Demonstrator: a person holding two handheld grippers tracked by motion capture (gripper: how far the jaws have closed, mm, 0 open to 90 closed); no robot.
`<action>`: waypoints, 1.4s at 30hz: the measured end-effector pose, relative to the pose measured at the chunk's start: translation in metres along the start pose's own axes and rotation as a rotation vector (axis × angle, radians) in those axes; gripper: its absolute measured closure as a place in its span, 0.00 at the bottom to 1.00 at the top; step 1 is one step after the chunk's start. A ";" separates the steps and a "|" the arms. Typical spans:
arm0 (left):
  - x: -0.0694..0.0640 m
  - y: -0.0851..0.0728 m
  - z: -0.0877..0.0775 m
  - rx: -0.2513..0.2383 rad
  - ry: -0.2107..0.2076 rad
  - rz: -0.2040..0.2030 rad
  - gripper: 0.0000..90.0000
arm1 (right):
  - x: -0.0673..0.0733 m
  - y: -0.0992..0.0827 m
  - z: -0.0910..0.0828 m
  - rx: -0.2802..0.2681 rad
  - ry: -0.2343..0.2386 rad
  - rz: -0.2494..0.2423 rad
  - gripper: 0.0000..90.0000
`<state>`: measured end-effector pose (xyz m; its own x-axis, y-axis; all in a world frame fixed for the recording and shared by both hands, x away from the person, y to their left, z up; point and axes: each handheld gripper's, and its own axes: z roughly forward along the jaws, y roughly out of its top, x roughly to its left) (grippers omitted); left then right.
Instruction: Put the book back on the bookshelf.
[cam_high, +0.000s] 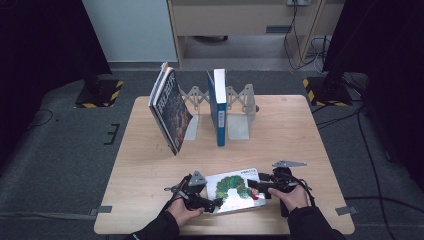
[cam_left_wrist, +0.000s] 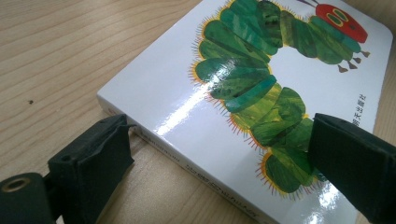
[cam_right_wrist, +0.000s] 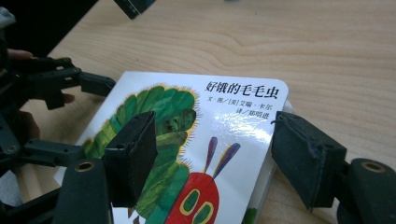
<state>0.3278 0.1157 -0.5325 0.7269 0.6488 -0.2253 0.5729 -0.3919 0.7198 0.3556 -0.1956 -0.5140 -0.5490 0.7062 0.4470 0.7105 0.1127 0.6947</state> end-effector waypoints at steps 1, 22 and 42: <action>0.000 0.000 0.000 -0.002 -0.004 0.000 0.05 | 0.001 0.001 -0.001 -0.007 0.004 0.002 0.35; 0.002 -0.001 -0.001 -0.005 -0.031 -0.026 0.00 | 0.008 0.009 -0.007 -0.144 0.053 0.045 0.37; 0.002 0.000 -0.001 -0.010 -0.033 -0.040 0.00 | 0.009 0.004 0.004 -0.004 0.083 0.007 0.49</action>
<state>0.3291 0.1178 -0.5330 0.7154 0.6423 -0.2752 0.5983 -0.3596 0.7160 0.3549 -0.1864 -0.5096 -0.5790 0.6467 0.4965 0.7124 0.1052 0.6938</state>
